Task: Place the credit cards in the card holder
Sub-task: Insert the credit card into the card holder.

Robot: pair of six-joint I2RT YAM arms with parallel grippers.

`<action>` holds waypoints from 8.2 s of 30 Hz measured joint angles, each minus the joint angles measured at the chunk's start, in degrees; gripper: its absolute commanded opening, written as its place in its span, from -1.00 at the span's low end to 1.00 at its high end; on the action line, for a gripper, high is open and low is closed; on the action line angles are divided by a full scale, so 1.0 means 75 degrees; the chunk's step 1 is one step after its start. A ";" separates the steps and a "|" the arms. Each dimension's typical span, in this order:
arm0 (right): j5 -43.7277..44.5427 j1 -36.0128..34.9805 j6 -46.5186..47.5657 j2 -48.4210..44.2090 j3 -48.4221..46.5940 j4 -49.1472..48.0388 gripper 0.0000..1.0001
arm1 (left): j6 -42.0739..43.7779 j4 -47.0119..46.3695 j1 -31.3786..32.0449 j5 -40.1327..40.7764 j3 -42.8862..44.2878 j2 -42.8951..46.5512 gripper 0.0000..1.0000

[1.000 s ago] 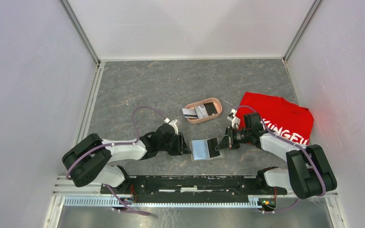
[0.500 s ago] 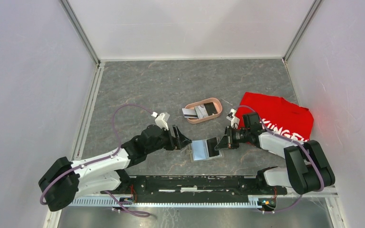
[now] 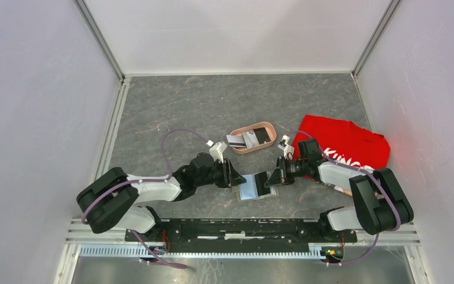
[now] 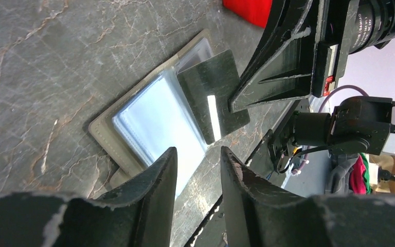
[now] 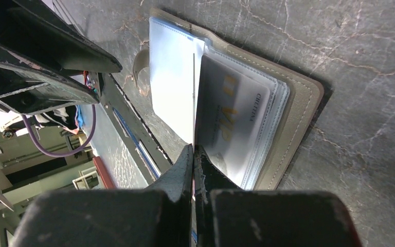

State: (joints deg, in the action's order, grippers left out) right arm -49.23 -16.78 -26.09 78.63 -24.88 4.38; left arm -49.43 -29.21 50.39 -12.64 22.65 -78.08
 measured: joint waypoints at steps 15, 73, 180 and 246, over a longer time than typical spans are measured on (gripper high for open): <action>0.0058 -0.0026 0.0052 0.0166 -0.0070 0.0029 -1.00 | -0.0009 -0.0026 0.0000 -0.0105 0.0230 -0.1183 -0.43; 0.0664 -0.0452 0.0402 0.0851 -0.0781 0.0743 -1.00 | -0.0017 -0.0224 0.0000 -0.0146 0.0221 -0.1475 -0.65; 0.1204 -0.1693 0.0918 0.0667 -0.1075 0.0373 0.13 | -0.0254 -0.0207 -0.0050 0.0723 0.0944 -0.0233 -0.34; 0.1180 -0.2413 0.2151 0.0117 -0.0915 0.0108 0.77 | -0.1221 -0.1233 0.0216 0.1099 0.0134 -0.0799 -0.11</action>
State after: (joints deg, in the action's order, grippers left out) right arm -40.38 -34.87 -9.96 79.50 -31.75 5.19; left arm -58.59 -38.46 52.01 -4.40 23.66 -84.07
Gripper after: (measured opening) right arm 0.878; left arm 0.439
